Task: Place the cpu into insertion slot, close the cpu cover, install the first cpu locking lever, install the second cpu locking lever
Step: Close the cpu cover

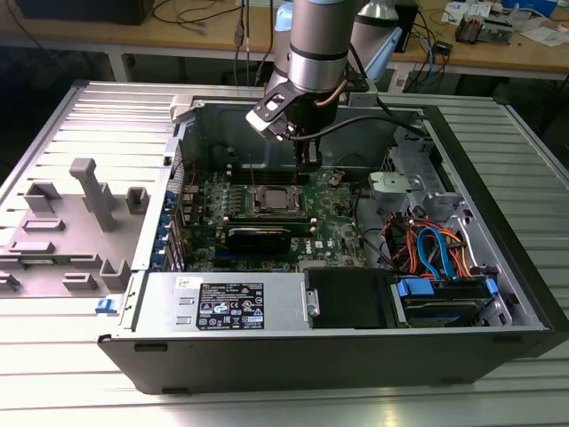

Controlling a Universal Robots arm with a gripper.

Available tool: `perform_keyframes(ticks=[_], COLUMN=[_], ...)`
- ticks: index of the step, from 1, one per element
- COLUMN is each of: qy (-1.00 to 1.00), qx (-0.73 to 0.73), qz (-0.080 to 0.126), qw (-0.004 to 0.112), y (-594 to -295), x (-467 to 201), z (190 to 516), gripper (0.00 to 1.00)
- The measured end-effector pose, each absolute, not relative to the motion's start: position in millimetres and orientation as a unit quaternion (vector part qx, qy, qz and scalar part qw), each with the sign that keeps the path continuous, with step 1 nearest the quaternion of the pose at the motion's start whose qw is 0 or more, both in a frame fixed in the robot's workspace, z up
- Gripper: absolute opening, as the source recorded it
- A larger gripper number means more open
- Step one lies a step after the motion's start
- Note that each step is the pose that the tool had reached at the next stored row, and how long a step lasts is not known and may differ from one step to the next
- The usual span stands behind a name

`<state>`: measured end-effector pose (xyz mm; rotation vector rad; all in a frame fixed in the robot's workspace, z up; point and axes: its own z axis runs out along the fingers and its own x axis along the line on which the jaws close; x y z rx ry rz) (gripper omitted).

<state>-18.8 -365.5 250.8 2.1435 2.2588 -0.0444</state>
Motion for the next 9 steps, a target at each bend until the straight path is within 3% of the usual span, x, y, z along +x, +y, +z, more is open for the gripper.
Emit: perform_keyframes(ticks=[9], qy=[0.725], qx=[0.688], qz=[-0.014], qw=[0.014], y=[-365.5], x=[-19.0], z=[248.7], gripper=[0.11])
